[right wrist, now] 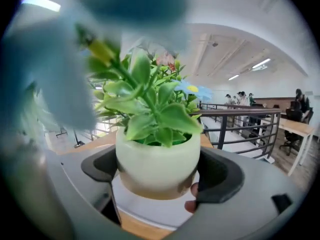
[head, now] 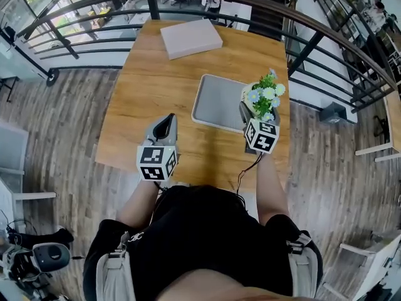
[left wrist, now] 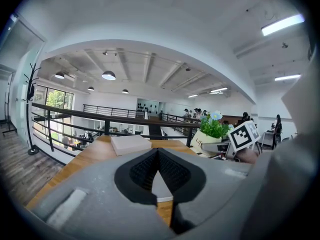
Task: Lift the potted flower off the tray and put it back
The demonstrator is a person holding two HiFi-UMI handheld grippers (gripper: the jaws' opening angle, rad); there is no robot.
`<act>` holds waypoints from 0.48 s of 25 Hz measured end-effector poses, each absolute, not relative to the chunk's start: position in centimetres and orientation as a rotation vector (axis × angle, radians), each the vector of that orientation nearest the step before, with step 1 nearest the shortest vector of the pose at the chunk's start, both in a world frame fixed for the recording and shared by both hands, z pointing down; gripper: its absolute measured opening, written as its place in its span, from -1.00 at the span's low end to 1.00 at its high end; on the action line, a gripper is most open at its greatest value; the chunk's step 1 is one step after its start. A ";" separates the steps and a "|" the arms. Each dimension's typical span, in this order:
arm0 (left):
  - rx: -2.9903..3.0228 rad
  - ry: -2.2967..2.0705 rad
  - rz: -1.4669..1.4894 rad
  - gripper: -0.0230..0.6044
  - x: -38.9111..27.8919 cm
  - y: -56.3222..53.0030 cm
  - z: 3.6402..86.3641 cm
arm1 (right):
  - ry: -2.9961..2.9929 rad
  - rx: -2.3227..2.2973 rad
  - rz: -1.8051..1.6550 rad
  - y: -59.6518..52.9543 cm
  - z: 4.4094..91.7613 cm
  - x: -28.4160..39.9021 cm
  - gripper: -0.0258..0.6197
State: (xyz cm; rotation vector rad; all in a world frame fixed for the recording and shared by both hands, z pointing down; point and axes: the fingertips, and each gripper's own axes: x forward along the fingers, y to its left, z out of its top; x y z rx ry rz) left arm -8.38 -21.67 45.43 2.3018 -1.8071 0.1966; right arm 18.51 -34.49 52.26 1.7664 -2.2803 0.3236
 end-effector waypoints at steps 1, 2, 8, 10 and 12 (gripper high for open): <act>2.307 -1.798 0.193 -0.89 -8.2 -21.7 45.5 | -2.279 1.793 0.293 -34.1 50.8 18.7 0.58; 2.314 -1.788 0.189 -0.89 -8.0 -21.8 45.5 | -2.278 1.818 0.265 -33.7 49.4 18.9 0.58; 2.364 -1.718 0.187 -0.89 -5.8 -22.2 45.6 | -2.267 1.914 0.157 -30.9 43.8 20.3 0.57; 2.378 -1.694 0.193 -0.89 -5.1 -22.2 45.7 | -2.272 1.937 0.152 -29.4 42.8 20.8 0.57; 2.391 -1.670 0.196 -0.89 -4.6 -22.3 45.7 | -2.281 1.958 0.149 -27.8 42.3 21.0 0.57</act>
